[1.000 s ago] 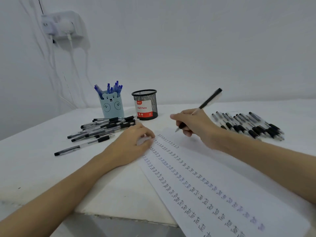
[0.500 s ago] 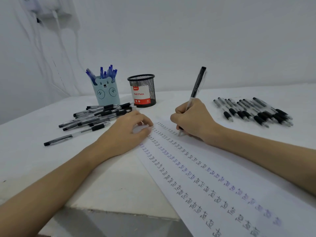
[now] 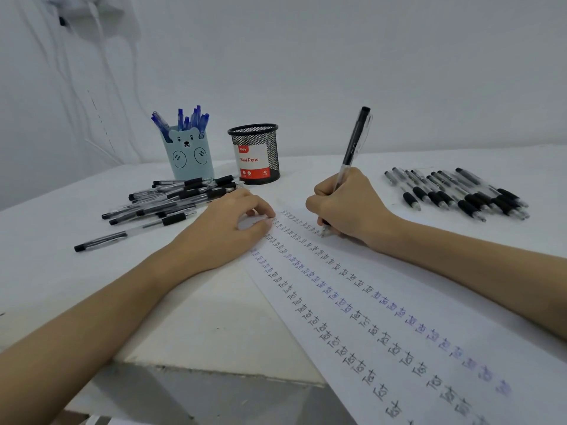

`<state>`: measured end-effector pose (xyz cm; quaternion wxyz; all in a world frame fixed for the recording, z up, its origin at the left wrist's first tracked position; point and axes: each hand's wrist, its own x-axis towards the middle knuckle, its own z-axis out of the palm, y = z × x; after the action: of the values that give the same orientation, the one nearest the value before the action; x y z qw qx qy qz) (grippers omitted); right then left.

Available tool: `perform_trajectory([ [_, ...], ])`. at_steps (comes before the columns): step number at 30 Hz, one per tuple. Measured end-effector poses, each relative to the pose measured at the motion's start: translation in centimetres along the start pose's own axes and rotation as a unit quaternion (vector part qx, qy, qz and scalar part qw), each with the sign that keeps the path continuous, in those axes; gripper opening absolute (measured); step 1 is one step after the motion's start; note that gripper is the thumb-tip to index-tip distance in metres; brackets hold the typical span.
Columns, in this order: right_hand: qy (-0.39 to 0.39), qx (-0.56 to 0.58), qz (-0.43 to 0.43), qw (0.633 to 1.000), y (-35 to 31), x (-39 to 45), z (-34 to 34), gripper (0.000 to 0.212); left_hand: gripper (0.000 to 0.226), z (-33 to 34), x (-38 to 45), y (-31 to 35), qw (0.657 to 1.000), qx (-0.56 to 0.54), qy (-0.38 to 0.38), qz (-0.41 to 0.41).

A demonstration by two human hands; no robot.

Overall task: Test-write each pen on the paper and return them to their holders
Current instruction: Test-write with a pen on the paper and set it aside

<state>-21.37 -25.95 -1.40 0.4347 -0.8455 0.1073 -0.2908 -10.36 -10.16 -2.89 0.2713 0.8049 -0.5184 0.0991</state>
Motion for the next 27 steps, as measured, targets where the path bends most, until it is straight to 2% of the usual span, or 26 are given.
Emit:
perform_trajectory([
  [4,-0.003,0.012,0.012,1.0,-0.05,0.03,0.01,0.057,0.012,0.03,0.02,0.1,1.0,0.002,0.004,-0.003],
  [7,0.0,0.018,0.025,1.0,-0.03,0.05,-0.21,0.048,0.011,0.11,0.03,0.09,1.0,-0.002,0.004,-0.006],
  [12,0.007,-0.004,0.02,1.0,-0.18,-0.18,-0.17,0.058,0.012,0.11,0.02,0.09,1.0,-0.008,0.005,-0.007],
  [19,0.01,0.002,0.036,0.999,-0.3,-0.27,-0.3,0.044,0.011,0.17,0.07,0.04,1.0,-0.007,0.007,-0.009],
  [25,0.017,-0.011,0.045,0.999,-0.41,-0.3,-0.31,0.043,0.012,0.09,0.08,0.01,1.0,-0.003,0.004,-0.009],
  [27,0.016,-0.008,0.054,0.998,-0.48,-0.3,-0.37,0.04,0.021,0.09,0.0,0.01,1.0,-0.004,-0.001,-0.009],
])
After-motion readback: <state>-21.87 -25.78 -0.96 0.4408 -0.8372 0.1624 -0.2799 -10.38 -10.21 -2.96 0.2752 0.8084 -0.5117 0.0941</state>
